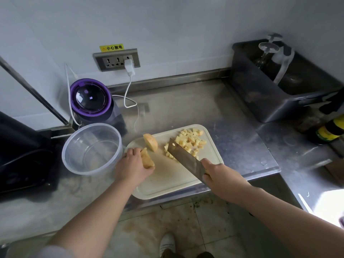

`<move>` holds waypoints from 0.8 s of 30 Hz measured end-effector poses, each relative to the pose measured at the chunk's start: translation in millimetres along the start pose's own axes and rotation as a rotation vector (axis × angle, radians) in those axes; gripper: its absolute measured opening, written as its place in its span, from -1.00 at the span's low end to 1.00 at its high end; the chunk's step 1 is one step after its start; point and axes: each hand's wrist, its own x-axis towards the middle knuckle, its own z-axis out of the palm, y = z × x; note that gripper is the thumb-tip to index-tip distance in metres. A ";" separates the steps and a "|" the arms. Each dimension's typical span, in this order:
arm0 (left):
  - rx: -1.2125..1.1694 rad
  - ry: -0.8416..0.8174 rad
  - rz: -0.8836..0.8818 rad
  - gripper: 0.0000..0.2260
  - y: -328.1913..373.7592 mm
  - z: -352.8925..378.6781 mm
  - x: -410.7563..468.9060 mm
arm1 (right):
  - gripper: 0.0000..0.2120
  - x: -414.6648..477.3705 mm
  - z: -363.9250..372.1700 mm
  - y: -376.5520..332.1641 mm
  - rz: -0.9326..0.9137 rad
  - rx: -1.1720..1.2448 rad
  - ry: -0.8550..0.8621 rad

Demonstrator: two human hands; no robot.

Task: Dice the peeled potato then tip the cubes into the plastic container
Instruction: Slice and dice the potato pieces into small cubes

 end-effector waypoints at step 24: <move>-0.116 0.289 0.001 -0.64 17.4 33.4 -55.0 | -0.71 -1.1 4.5 -2.8 -0.029 -0.016 -0.002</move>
